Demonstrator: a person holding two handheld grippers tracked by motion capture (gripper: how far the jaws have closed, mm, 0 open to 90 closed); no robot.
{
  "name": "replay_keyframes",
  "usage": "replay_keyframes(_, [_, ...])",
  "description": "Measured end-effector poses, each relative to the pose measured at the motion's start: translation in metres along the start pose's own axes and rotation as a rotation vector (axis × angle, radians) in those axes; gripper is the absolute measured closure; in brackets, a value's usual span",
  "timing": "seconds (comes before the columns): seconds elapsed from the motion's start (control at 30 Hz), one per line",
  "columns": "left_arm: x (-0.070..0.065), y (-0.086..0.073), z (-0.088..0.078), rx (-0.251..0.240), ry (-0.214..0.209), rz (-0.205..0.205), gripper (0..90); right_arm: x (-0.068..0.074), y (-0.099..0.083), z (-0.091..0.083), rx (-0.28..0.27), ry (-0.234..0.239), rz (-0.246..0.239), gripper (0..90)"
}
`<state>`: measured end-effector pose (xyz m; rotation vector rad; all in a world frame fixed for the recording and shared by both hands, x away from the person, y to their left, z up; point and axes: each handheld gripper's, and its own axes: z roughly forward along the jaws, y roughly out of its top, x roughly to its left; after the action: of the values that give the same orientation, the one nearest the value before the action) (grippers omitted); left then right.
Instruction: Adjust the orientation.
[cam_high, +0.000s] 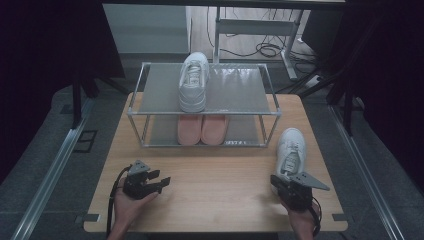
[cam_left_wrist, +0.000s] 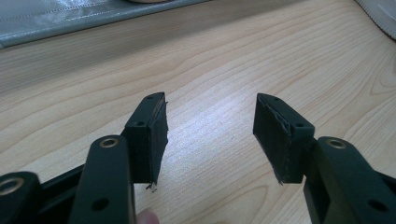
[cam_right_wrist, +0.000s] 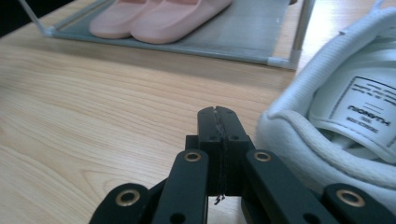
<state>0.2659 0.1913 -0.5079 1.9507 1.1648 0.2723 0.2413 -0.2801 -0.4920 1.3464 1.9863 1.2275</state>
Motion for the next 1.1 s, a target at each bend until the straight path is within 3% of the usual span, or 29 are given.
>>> replay_keyframes(0.5, [0.001, 0.0, -0.001, 0.0, -0.001, -0.001, 44.9, -0.003, -0.005, -0.005, -0.001, -0.01, 0.009, 89.5])
replay_keyframes(1.1, [-0.001, 0.0, 0.001, 0.009, -0.004, 0.005, 44.8, -0.02, -0.015, -0.025, -0.023, -0.042, 0.045, 89.5])
